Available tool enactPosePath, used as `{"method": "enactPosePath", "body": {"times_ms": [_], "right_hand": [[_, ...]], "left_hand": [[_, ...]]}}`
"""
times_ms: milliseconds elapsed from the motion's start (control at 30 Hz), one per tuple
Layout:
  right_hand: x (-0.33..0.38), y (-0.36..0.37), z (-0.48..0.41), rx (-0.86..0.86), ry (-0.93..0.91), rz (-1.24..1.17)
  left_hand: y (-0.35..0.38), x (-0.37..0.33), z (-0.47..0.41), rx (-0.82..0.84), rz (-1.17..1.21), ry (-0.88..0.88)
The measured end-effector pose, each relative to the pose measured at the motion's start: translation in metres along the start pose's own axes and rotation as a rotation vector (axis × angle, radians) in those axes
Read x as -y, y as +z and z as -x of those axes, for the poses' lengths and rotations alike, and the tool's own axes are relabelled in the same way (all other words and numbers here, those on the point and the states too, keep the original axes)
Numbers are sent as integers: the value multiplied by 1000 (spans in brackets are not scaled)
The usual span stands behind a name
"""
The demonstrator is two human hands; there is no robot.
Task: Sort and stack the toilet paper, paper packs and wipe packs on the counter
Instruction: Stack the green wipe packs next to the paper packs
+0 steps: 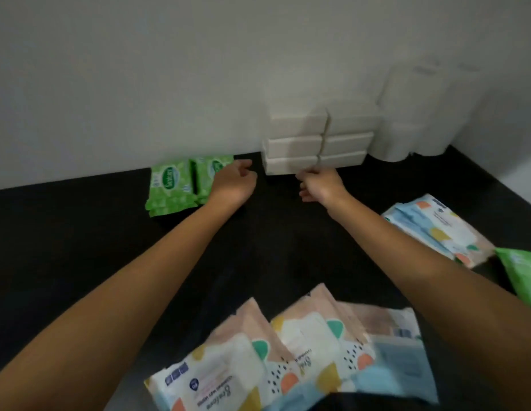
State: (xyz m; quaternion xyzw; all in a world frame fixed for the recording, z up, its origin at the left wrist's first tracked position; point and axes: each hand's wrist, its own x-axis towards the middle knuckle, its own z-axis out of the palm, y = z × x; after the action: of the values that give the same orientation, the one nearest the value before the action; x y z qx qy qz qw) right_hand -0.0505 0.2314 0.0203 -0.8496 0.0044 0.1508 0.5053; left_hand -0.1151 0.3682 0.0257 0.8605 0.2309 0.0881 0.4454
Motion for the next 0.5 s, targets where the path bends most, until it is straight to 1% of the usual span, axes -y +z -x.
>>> {"method": "enactPosePath", "body": {"times_ms": [100,200,400,500], "right_hand": [[-24,-56,16,-108,-8,-40],[-52,-115,31,-250,2,-29],[-124,-226,66,-564,70,71],[-169,-268,81,-620,138,149]], "left_hand": [[44,-31,25,195,-41,103],[88,-64,51,364,-32,161],[184,-123,102,604,-38,180],[228,-141,126,701,-121,251]]}}
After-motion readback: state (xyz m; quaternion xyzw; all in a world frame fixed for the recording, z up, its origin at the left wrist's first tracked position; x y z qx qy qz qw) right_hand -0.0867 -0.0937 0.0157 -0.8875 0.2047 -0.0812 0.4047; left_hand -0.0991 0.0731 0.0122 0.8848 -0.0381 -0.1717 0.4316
